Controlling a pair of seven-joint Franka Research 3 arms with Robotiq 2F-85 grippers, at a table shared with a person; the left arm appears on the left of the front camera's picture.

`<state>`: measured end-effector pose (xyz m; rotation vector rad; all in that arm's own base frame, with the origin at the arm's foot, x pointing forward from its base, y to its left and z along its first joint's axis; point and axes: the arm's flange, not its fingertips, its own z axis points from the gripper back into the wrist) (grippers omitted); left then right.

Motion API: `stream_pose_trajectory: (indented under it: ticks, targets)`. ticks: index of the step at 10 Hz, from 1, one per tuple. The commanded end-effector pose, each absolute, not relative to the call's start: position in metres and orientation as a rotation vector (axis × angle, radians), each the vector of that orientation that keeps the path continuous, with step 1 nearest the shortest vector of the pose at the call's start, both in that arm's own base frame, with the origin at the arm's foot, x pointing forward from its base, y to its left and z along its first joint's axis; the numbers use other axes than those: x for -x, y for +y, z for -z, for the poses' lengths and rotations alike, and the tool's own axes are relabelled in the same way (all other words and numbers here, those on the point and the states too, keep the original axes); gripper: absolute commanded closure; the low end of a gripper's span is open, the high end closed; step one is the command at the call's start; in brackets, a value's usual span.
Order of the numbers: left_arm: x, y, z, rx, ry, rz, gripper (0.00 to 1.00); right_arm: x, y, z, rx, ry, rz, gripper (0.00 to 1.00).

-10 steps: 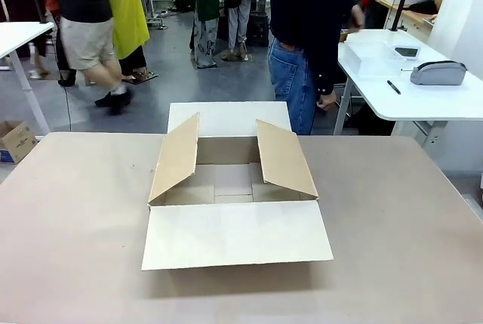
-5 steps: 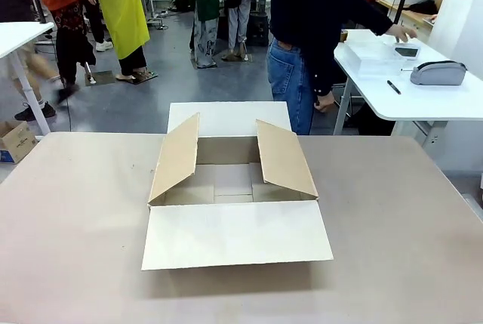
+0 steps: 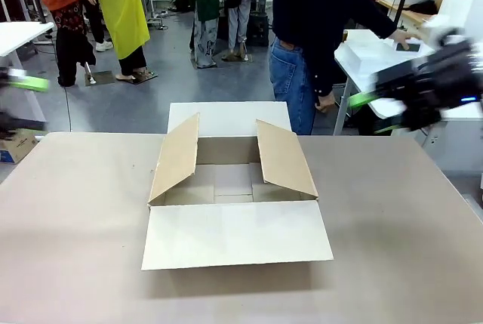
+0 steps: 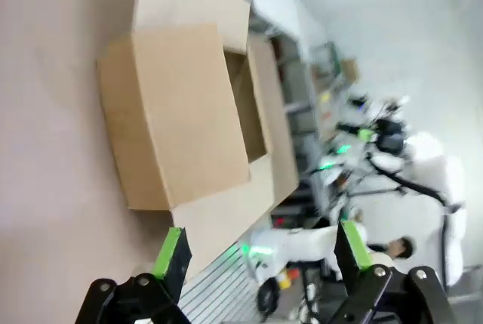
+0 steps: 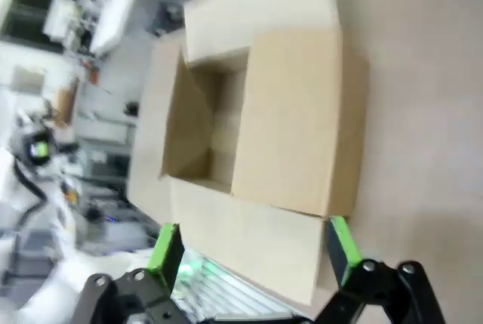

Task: Pack the gift set into the box.
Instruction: Place both hands on the side flaps of the Package Box and spread them outward.

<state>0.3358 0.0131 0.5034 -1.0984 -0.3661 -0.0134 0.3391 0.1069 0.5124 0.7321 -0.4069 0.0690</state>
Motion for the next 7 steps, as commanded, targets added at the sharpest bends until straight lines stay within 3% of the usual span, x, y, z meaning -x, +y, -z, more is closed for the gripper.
stream_pose_trajectory:
  ticks: [1, 2, 3, 4, 5, 6, 7]
  targets:
    - [-0.328, -0.074, -0.481, 0.983, -0.288, 0.115, 0.00, -0.362, 0.158, -0.489, -0.547, -0.439, -0.192, 0.00]
    - [-0.332, -0.077, -0.475, 0.927, -0.303, 0.081, 0.00, -0.365, 0.158, -0.487, -0.480, -0.509, -0.170, 0.00]
    - [-0.338, -0.046, -0.505, 1.016, -0.320, 0.083, 0.00, -0.335, 0.160, -0.501, -0.640, -0.406, -0.170, 0.00]
    - [-0.338, -0.046, -0.505, 1.016, -0.320, 0.083, 0.00, -0.335, 0.160, -0.501, -0.640, -0.406, -0.170, 0.00]
    - [-0.340, -0.091, -0.498, 0.950, -0.294, 0.120, 0.00, -0.341, 0.184, -0.489, -0.549, -0.438, -0.229, 0.00]
    - [-0.340, -0.116, -0.500, 0.731, -0.332, 0.039, 0.00, -0.348, 0.205, -0.484, -0.466, -0.369, -0.235, 0.00]
    - [-0.343, -0.137, -0.503, 0.615, -0.243, 0.055, 0.00, -0.351, 0.211, -0.483, -0.431, -0.354, -0.216, 0.00]
